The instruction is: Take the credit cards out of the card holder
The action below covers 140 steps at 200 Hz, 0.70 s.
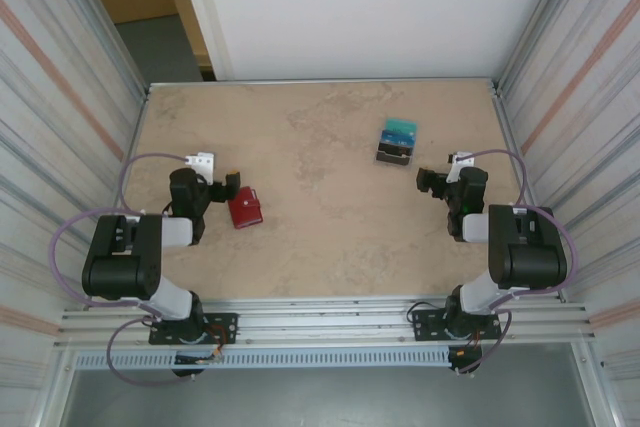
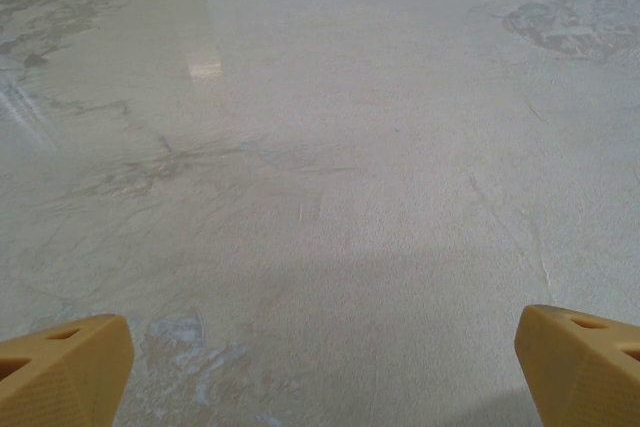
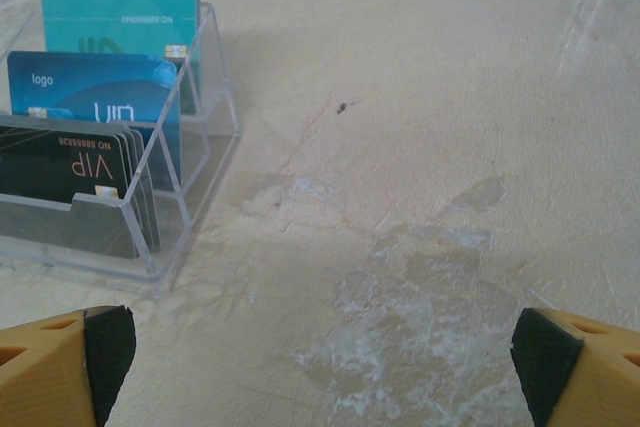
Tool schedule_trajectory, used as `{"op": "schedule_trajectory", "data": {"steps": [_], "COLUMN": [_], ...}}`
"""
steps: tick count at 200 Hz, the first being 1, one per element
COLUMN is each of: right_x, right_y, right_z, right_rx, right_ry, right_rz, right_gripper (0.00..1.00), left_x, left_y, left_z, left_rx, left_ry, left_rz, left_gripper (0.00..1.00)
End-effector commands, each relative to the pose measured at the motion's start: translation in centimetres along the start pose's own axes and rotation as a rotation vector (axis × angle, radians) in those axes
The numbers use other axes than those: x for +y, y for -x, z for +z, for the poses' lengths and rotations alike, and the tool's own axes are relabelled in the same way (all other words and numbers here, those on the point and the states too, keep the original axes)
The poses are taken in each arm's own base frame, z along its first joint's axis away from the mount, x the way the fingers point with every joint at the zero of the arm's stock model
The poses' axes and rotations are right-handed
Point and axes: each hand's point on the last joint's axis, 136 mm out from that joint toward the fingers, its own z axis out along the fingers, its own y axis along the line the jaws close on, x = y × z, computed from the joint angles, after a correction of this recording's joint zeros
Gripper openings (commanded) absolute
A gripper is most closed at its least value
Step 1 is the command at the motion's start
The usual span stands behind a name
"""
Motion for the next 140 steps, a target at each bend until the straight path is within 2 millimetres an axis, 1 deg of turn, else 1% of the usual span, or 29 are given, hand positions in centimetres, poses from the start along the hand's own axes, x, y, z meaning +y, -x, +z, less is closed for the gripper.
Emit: {"op": "schedule_trajectory", "data": {"steps": [1,30,49,86,106,123,140], "right_x": [0.0,0.0,0.0,0.0,-0.2,0.0,0.3], "right_y": [1.0,1.0,1.0,1.0,1.4,1.9,2.6], "right_z": [0.1,0.0,0.0,0.0,0.1,0.1,-0.1], "right_rx": [-0.020,-0.024,-0.023,-0.025,-0.014,0.001,0.013], "right_ry": [-0.010,-0.009,-0.011,-0.010,-0.026,-0.019,-0.011], "right_rz": [-0.014,-0.014,-0.014,-0.014,-0.009,-0.011,-0.019], "right_gripper": [0.99,0.99,0.99,0.99,0.99,0.99,0.99], "left_x": [0.2,0.2,-0.2,-0.3,0.1,0.7,1.4], "left_y": [0.7,0.7,1.1,2.1,2.6,3.1,4.4], "left_z": [0.0,-0.1,0.0,-0.3,-0.8,-1.5,-2.4], "left_rx": [-0.019,-0.022,-0.008,0.000,-0.013,-0.021,-0.029], "left_ry": [0.013,0.008,-0.023,-0.029,-0.005,0.029,0.080], "left_rz": [0.012,0.008,0.014,0.016,0.007,-0.001,-0.014], "left_gripper": [0.99,0.99,0.99,0.99,0.99,0.99,0.99]}}
